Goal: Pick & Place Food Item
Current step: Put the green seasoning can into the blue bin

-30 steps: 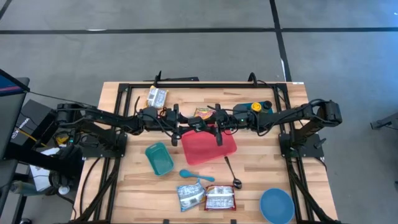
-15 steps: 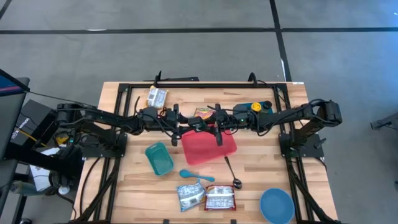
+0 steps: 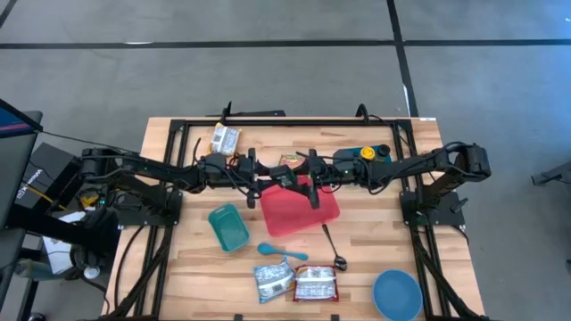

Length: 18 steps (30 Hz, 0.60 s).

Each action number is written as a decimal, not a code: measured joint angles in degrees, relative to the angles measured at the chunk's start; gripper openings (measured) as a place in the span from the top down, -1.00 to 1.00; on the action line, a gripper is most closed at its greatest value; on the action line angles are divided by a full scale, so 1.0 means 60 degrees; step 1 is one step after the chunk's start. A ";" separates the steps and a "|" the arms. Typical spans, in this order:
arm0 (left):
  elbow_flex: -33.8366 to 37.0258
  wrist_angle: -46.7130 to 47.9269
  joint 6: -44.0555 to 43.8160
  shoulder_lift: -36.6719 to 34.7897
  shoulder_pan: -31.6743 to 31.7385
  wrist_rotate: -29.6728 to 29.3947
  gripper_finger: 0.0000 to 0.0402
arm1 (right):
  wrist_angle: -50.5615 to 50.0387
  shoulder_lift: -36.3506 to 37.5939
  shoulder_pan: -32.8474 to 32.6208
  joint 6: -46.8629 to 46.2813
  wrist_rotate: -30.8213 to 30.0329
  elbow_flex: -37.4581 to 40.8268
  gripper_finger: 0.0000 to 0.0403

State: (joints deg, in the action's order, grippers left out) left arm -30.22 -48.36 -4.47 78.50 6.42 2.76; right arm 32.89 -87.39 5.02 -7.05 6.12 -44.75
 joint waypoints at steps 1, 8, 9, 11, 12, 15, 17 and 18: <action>0.0000 0.0002 0.0000 0.0000 0.0020 -0.0048 0.46 | -0.0044 0.0010 0.0007 0.0005 0.0003 0.0000 -0.21; 0.0000 0.0669 0.0004 0.0000 0.0073 -0.0054 0.46 | -0.1320 0.0181 0.0351 0.0417 0.0006 -0.0089 -0.31; 0.0000 0.0802 0.0007 0.0000 0.0073 -0.0051 0.46 | -0.1592 0.0249 0.0418 0.0422 0.0006 -0.0109 -0.31; 0.0000 0.1046 0.0020 -0.0003 0.0073 -0.0059 0.45 | -0.1988 0.0400 0.0524 0.0455 0.0013 -0.0191 -0.31; 0.0000 0.1181 0.0024 -0.0004 0.0073 -0.0052 0.45 | -0.2102 0.0441 0.0553 0.0463 0.0010 -0.0262 -0.31; -0.0007 0.1368 0.0026 -0.0004 0.0073 -0.0040 0.46 | -0.2681 0.0794 0.0612 0.0529 0.0010 -0.0240 -0.31; -0.0154 0.1841 0.0026 -0.0005 0.0069 -0.0033 0.46 | -0.2919 0.1029 0.0622 0.0721 0.0013 -0.0248 -0.31; -0.0267 0.2164 0.0026 -0.0004 0.0069 -0.0033 0.45 | -0.3046 0.1156 0.0621 0.0826 0.0019 -0.0244 -0.31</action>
State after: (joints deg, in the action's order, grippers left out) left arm -31.82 -35.38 -4.32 78.48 6.83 2.57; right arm 14.61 -80.45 8.75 -2.09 6.23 -46.22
